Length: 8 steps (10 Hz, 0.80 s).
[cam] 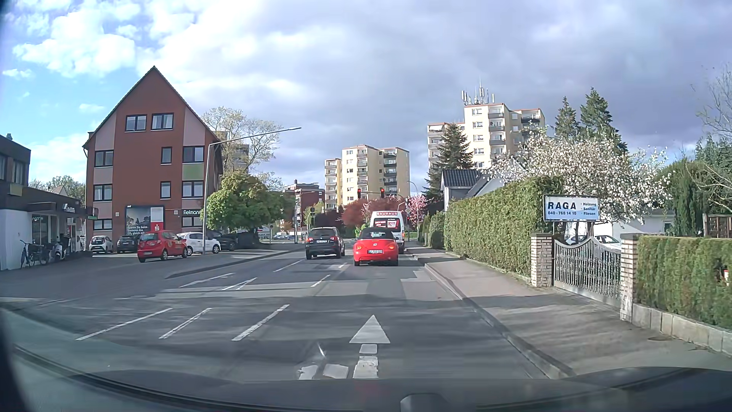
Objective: Follow the waypoints while adhering to traffic rules and regulations
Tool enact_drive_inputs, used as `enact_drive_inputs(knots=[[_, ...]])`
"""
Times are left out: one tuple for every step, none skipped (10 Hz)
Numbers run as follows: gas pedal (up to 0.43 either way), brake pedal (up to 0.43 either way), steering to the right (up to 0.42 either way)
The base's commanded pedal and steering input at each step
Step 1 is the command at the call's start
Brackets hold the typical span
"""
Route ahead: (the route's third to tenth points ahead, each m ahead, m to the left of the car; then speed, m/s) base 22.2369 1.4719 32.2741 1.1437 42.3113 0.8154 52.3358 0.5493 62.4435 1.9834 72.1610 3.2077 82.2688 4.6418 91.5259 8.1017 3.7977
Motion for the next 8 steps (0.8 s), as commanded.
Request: enact_drive_inputs(knots=[[0.000,0.000,-0.002],[0.000,0.000,-0.002],[0.000,0.000,-0.002],[0.000,0.006,-0.002],[0.000,0.000,-0.003],[0.000,0.000,-0.002],[0.000,0.000,-0.003],[0.000,0.006,-0.003]])
